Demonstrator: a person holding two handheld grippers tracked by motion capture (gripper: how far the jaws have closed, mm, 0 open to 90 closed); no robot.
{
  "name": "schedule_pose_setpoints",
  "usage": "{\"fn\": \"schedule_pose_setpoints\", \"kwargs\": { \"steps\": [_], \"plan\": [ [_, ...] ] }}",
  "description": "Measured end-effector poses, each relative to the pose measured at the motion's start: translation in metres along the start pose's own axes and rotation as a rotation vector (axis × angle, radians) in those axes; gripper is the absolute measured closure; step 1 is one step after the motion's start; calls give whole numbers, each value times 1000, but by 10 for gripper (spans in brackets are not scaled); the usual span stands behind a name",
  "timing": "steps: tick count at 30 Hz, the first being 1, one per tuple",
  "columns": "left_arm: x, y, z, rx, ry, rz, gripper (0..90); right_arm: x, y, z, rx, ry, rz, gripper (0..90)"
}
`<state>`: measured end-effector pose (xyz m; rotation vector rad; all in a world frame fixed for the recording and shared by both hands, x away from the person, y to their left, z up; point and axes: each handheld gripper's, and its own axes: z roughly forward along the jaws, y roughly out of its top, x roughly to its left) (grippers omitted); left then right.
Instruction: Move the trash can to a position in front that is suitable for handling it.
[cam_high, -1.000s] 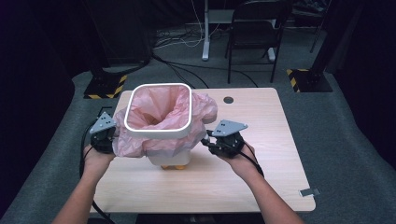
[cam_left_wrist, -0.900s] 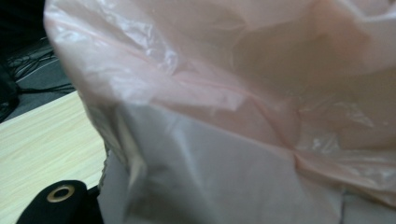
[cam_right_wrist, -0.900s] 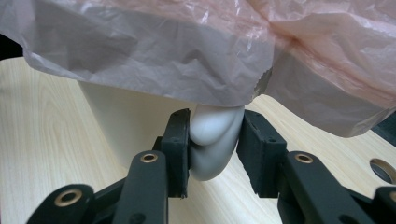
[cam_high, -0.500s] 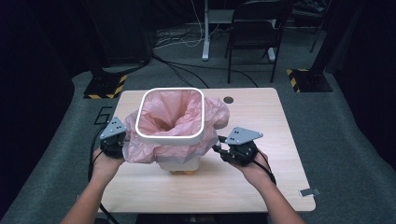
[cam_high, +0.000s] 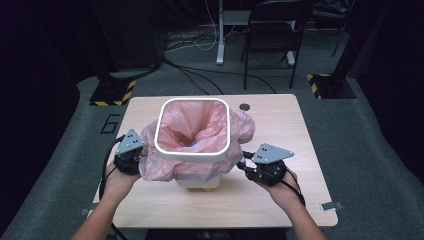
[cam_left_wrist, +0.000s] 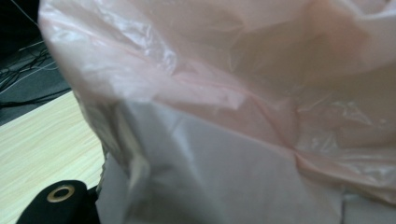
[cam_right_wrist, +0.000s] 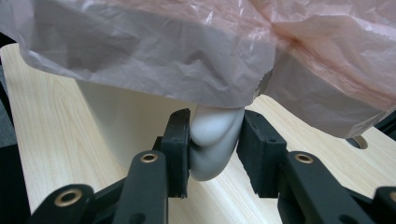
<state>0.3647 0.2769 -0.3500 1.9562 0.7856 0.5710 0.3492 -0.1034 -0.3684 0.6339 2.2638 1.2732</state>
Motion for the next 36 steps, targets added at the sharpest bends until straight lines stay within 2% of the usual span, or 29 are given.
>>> {"fn": "schedule_pose_setpoints", "kwargs": {
  "steps": [13, 24, 30, 36],
  "plan": [
    [-20, 0, 1, 8, -3, 12, 615, 1, -10, -15, 18, -4, -9, 637],
    [-30, -3, 2, 24, -22, 20, 615, 0, -17, -24, 23, 8, -6, 637],
    [-34, -8, 6, 15, -25, 2, 614, -3, -24, -24, 29, 22, 11, 638],
    [-38, -7, 5, 16, -19, 20, 615, -3, -27, -26, 18, 25, 21, 640]
  ]
}}
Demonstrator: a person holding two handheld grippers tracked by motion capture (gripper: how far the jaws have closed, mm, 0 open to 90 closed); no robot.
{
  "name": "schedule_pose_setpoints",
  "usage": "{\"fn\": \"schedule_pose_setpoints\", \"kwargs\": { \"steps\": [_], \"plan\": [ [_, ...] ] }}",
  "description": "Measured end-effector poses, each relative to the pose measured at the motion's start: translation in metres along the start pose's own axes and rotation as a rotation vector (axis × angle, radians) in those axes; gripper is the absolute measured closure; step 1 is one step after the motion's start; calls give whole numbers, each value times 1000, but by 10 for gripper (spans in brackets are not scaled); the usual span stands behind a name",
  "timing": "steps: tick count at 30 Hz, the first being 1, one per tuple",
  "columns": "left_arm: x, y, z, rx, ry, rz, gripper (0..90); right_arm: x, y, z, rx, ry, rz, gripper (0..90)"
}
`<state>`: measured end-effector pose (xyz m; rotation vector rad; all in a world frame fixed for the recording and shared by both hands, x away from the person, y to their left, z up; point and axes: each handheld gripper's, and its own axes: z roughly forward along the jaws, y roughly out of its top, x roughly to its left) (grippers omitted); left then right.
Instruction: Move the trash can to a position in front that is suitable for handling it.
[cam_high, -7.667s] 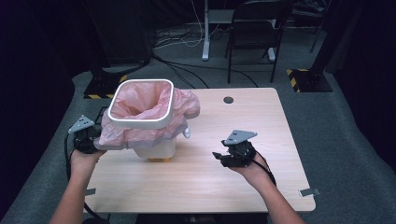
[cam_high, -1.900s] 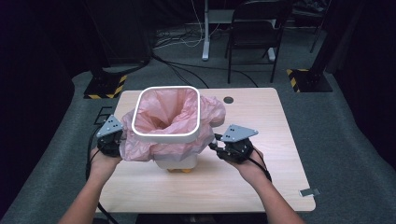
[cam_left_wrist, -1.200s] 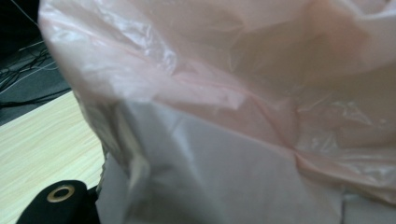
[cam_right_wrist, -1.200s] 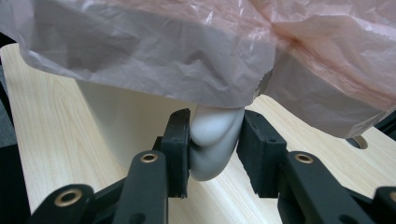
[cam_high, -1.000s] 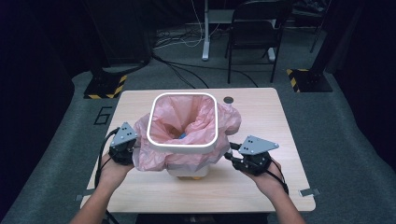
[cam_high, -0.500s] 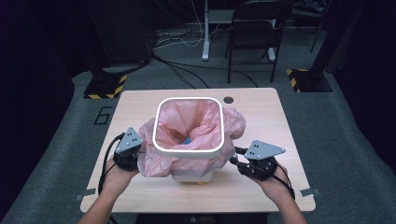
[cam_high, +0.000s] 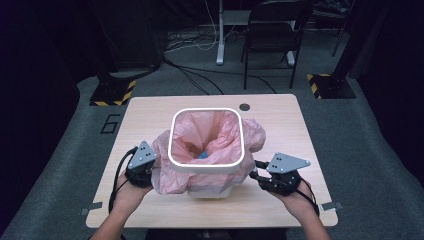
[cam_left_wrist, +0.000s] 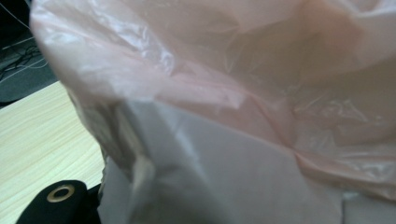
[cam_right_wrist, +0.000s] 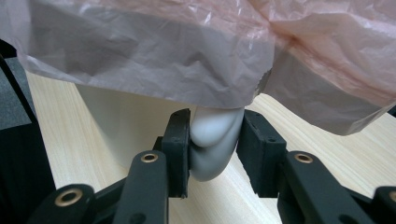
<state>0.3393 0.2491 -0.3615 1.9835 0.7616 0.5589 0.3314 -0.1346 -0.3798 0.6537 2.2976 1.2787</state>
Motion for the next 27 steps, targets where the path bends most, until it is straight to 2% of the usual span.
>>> {"fn": "schedule_pose_setpoints", "kwargs": {
  "steps": [4, 8, 13, 17, 27],
  "plan": [
    [-2, 0, 0, -3, 2, 14, 614, -2, -2, 0, 0, 2, 5, 640],
    [4, -1, 2, -4, -15, -6, 612, -5, -4, 1, -19, 27, 30, 636],
    [9, -5, 3, -15, -25, -22, 610, -4, -3, 2, -29, 34, 33, 624],
    [13, -9, 3, -22, -38, -49, 606, -3, -4, 4, -13, 31, 37, 608],
    [19, -14, 3, -38, -43, -88, 469, -3, -3, 7, 5, 39, 83, 508]
  ]
}}
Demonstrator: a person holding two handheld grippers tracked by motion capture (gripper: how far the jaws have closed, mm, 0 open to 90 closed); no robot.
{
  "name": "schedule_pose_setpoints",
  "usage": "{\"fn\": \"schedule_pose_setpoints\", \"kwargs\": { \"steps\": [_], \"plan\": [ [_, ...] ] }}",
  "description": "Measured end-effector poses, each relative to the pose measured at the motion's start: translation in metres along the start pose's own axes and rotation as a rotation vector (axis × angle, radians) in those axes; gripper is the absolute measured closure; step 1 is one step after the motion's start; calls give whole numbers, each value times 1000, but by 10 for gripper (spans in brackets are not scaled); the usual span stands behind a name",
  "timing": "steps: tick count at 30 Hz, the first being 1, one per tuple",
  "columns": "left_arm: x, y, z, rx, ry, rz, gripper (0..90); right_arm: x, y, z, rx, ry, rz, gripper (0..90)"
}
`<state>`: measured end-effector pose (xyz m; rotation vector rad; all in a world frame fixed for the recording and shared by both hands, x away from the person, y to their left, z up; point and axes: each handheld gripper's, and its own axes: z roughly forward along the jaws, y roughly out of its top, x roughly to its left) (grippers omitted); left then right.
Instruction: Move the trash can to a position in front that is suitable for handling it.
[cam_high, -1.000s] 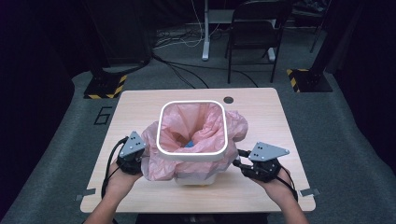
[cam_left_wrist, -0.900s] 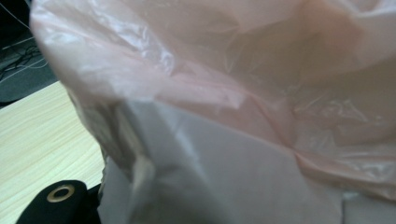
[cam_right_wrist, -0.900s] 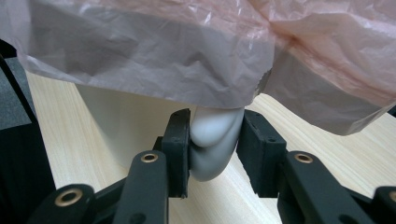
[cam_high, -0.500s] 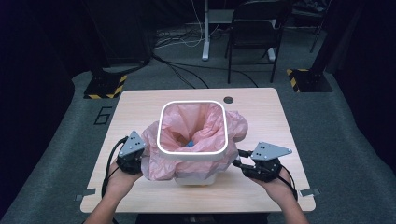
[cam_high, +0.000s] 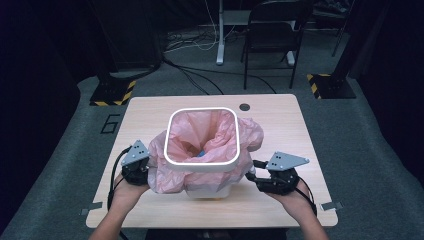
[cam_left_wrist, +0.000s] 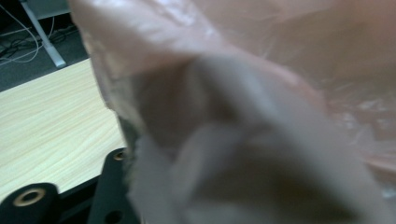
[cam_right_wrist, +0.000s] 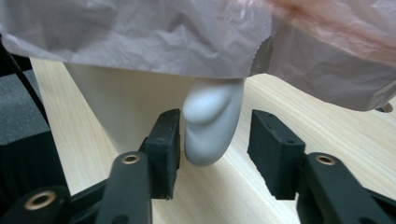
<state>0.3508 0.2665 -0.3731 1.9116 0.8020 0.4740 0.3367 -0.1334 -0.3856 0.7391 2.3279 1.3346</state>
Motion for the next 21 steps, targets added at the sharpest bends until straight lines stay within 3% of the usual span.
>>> {"fn": "schedule_pose_setpoints", "kwargs": {
  "steps": [6, 14, 21],
  "plan": [
    [0, 1, -7, 11, 33, 16, 382, 2, 3, -1, 6, -4, 4, 477],
    [0, -3, -17, 1, 2, 25, 373, 5, 3, -7, -4, -1, 5, 474],
    [4, -5, -34, -38, -30, 17, 379, 7, 4, -18, -23, -7, 6, 469]
  ]
}}
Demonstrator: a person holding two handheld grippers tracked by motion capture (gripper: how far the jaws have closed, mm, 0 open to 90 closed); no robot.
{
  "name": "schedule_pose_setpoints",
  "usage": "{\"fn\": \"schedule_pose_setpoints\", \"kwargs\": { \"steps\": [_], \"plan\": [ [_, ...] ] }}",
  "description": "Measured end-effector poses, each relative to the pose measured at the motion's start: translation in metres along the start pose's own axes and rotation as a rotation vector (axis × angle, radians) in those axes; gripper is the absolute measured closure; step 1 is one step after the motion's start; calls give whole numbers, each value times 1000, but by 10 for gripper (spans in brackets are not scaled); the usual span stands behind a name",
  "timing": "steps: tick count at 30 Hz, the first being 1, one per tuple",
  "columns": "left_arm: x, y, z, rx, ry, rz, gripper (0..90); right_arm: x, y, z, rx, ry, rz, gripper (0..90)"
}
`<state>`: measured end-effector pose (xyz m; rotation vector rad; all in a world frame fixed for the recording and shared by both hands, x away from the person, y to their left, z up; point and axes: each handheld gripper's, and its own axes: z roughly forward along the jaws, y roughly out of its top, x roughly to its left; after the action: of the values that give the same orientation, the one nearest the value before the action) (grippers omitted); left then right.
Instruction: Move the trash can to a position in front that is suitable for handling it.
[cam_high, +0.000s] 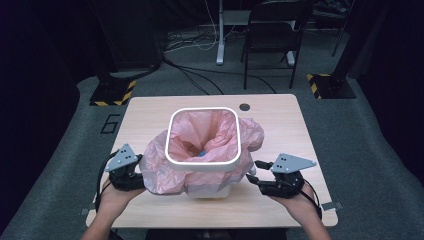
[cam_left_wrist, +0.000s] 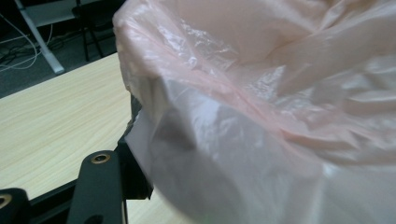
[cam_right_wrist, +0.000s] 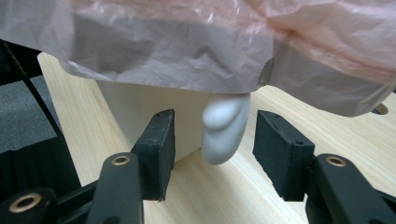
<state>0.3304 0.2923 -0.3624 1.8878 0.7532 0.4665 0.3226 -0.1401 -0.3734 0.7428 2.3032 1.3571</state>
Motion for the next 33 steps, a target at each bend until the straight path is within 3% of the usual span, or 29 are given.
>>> {"fn": "schedule_pose_setpoints", "kwargs": {
  "steps": [12, 18, 24, 33],
  "plan": [
    [2, -5, -16, -5, -10, 7, 397, -3, 3, -17, -26, -7, 34, 467],
    [2, -6, -23, -18, -8, 0, 399, -2, 6, -21, -28, 9, 15, 494],
    [10, -12, -38, -38, 27, -31, 415, 3, 8, -25, -33, 5, 3, 484],
    [28, -14, -43, -33, 88, -65, 427, 1, 13, -27, -51, 6, 12, 485]
  ]
}}
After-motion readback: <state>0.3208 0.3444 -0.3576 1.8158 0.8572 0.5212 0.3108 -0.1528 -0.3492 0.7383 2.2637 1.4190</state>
